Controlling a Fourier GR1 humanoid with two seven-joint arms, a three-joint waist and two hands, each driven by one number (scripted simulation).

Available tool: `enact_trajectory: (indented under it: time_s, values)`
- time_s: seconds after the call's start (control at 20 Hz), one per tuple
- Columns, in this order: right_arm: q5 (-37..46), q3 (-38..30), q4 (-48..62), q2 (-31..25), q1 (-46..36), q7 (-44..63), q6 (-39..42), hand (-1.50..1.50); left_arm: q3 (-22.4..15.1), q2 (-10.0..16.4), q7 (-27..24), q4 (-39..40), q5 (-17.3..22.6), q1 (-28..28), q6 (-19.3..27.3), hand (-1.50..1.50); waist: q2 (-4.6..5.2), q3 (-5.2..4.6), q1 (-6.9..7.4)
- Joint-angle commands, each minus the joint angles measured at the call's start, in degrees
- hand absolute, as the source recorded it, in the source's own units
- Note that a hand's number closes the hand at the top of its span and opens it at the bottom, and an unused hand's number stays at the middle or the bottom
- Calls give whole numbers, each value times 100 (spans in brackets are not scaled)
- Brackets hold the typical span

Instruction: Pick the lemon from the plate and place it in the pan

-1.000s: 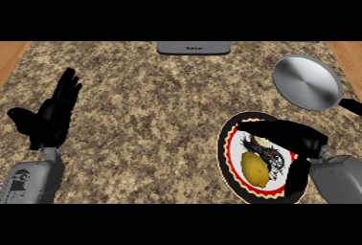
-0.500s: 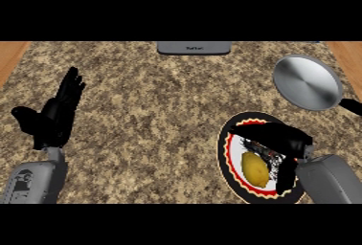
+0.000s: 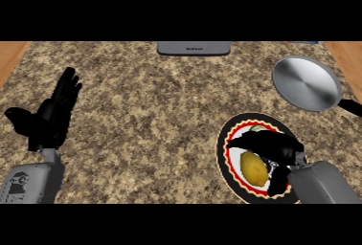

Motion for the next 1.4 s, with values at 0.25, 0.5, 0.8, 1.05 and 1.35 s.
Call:
enact_trajectory:
  time_s: [0.25,0.5,0.8,1.05,1.35]
  values:
    - [415,396,154,235,139,-699,-438,150,79,-130,-442,513,-64,-147,14,0,30,22,-10]
    - [551,287,381,194,47,-1007,-581,150,-11,-228,-363,608,-148,-226,42,0,33,22,-13]
    - [1010,-1166,929,1836,-707,2846,-1408,150,26,-70,-142,243,-63,-145,-43,0,56,5,37]
    - [1358,-1115,633,1970,-1460,4513,-2812,150,-2,-64,-189,316,-24,-92,-154,0,29,16,169]
    - [1729,-453,630,1982,-2351,5697,-4371,150,41,-6,-273,248,20,-53,-229,0,40,22,233]
